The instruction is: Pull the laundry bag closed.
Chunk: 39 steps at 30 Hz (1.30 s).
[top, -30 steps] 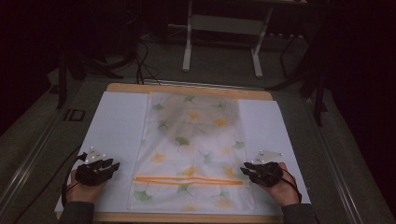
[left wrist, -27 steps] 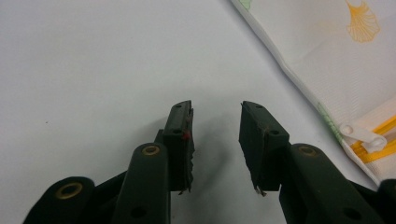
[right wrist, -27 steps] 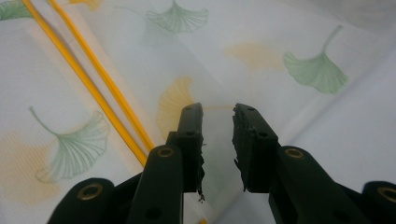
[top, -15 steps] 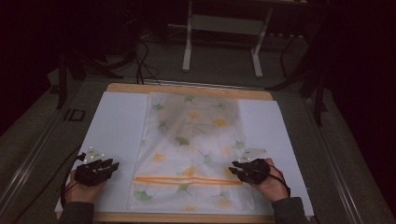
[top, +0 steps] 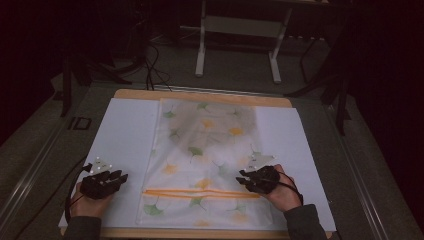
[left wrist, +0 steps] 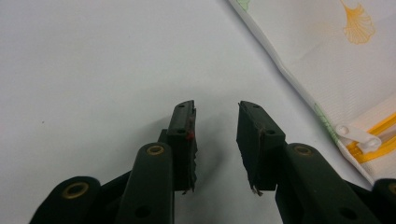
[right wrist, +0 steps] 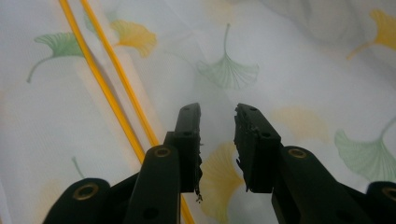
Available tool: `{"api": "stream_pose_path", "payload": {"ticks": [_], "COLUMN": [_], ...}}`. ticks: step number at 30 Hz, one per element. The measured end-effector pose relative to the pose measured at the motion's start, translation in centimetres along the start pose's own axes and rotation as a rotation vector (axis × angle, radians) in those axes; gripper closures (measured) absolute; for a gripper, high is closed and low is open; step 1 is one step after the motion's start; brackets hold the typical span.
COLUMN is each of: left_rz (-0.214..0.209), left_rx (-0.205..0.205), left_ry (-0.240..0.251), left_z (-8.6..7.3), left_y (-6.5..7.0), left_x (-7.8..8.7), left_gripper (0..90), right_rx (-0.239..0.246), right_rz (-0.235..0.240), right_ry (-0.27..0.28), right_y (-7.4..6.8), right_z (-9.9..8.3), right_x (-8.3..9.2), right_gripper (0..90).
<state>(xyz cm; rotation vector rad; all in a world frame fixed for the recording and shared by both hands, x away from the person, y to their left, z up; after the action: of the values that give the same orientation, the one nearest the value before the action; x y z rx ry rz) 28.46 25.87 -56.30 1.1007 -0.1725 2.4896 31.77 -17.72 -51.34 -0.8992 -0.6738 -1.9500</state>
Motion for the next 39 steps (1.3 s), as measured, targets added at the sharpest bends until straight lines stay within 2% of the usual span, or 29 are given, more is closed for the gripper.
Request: {"api": "stream_pose_path", "payload": {"ticks": [5,7,9,13,16,21,39], "left_rz": [0.008,0.007,0.023,0.024,0.024,0.004,0.021], "left_rx": [0.024,0.027,0.022,0.019,0.020,0.041,0.027], "left_ry": [0.008,0.008,0.007,0.009,0.008,0.006,-0.003], "left_z": [-0.1,-0.1,-0.1,-0.1,-0.1,-0.1,-0.2], "left_y": [-0.2,-0.3,-0.3,-0.4,-0.4,-0.4,-0.5], "left_x": [0.1,0.1,0.1,0.2,0.2,0.1,0.1], "left_gripper": [66.1,66.5,65.3,63.9,63.1,60.2,56.0], "right_rx": [0.040,0.052,0.062,0.076,0.091,0.108,0.183], "right_rz": [0.014,0.021,0.024,0.033,0.037,0.054,0.124], "right_ry": [-0.011,-0.014,-0.017,-0.020,-0.022,-0.018,-0.008], "right_y": [-0.5,-0.7,-0.9,-1.2,-1.4,-1.9,-4.5], "right_z": [1.1,1.6,1.9,2.6,3.1,3.9,6.7], "right_x": [-0.3,-0.6,-0.7,-1.2,-1.6,-2.0,-3.8], "right_gripper": [71.1,71.1,71.1,71.3,74.7,75.0,73.6]}}
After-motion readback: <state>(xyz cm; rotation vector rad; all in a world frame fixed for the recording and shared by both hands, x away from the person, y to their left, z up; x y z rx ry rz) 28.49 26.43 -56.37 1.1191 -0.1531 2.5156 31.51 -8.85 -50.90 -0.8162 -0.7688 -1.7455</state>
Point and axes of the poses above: each handheld gripper's, and its own axes: x roughly backward along the jaws, z roughly out of its top, y roughly to its right, the point moved 5 cm from there along -x, roughly forward along the jaws, and after that the axes turned 2 degrees about -y, right-handed, at the moved point
